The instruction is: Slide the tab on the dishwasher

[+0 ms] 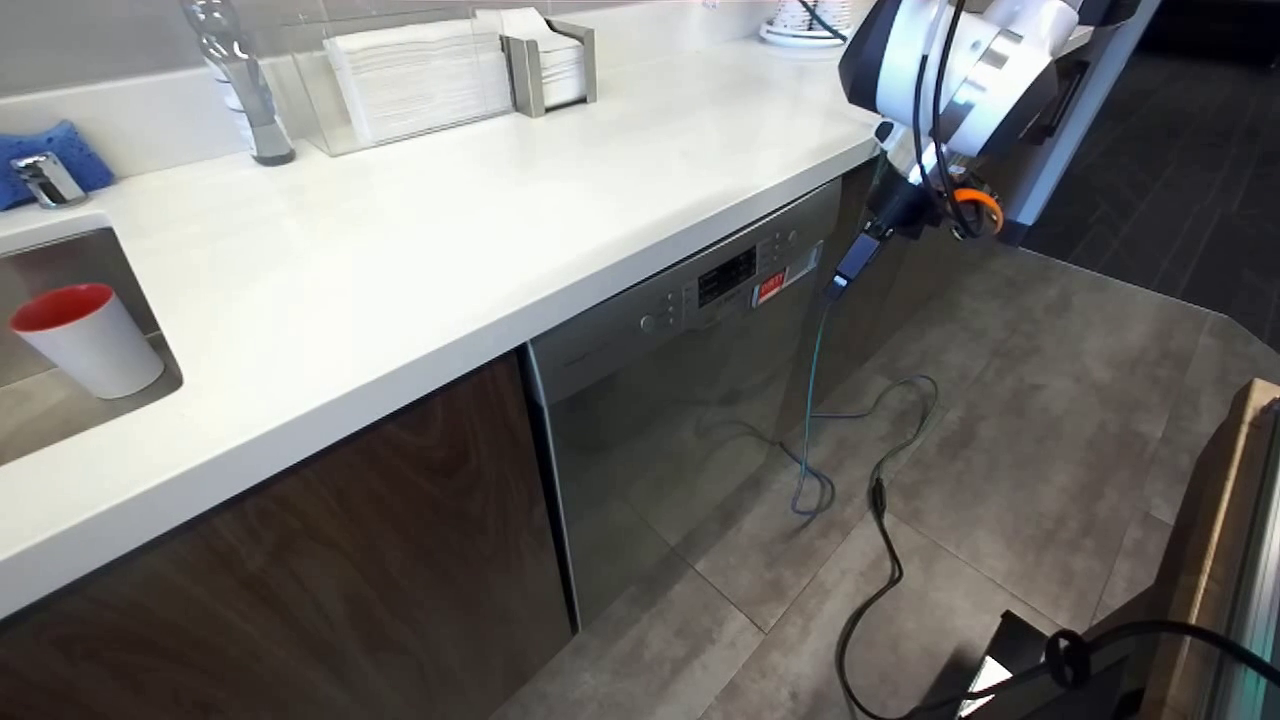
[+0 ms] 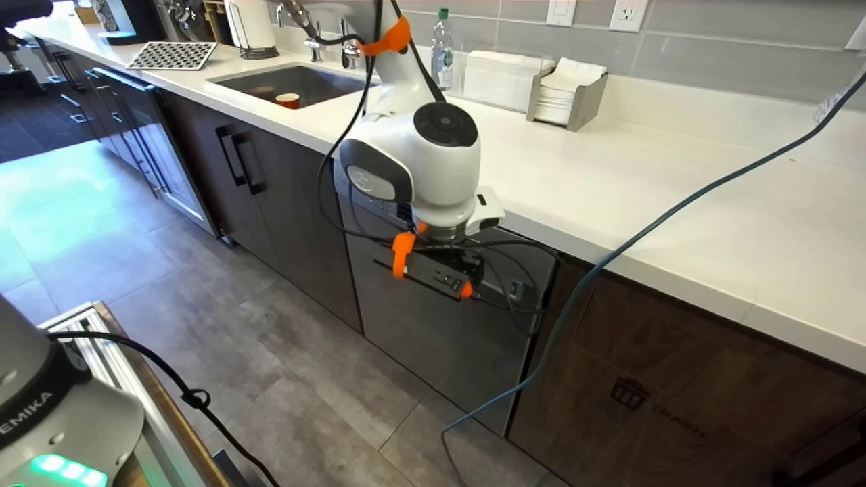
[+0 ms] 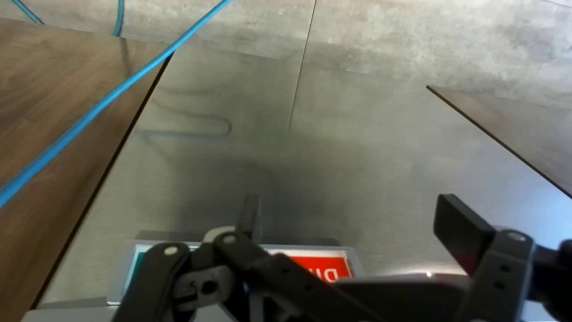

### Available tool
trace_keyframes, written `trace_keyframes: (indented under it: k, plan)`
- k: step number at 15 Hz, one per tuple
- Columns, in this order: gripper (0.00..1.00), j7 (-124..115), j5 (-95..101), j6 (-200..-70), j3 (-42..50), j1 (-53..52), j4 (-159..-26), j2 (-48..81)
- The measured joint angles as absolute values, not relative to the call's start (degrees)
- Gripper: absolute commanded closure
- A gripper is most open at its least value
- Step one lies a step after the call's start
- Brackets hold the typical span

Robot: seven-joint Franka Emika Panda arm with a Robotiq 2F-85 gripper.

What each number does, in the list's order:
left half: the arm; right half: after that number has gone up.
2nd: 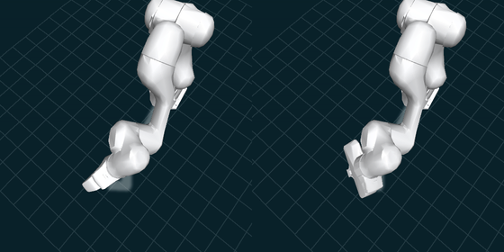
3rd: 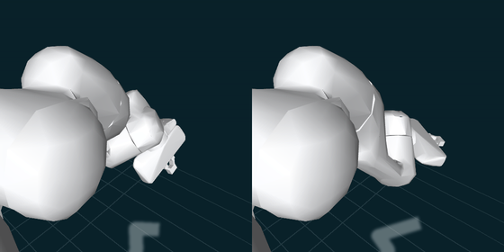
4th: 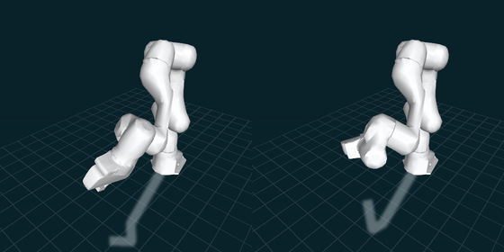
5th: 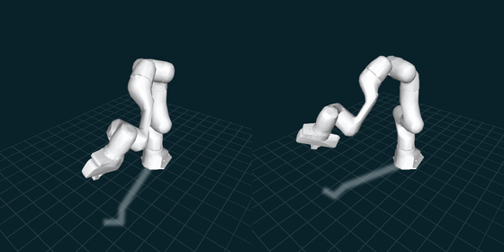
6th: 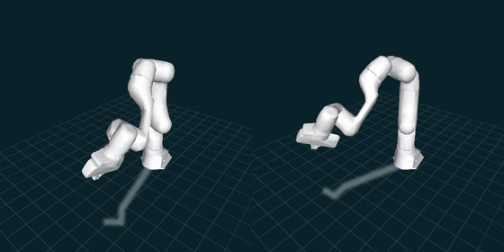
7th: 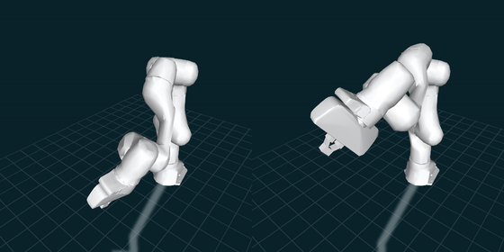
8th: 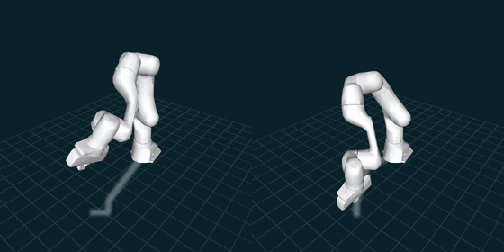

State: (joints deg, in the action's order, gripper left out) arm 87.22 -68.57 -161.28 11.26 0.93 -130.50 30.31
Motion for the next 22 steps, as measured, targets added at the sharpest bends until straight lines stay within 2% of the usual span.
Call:
trace_keyframes:
  k: [9,15,22]
  plan:
    - [0.0,104.5,-83.9,-158.9,8.4,7.1,-130.2,29.3]
    - [0.0,107.1,-89.1,-156.9,7.3,7.3,-129.3,30.6]
    - [0.0,109.1,-94.4,-157.0,5.4,7.2,-122.2,36.2]
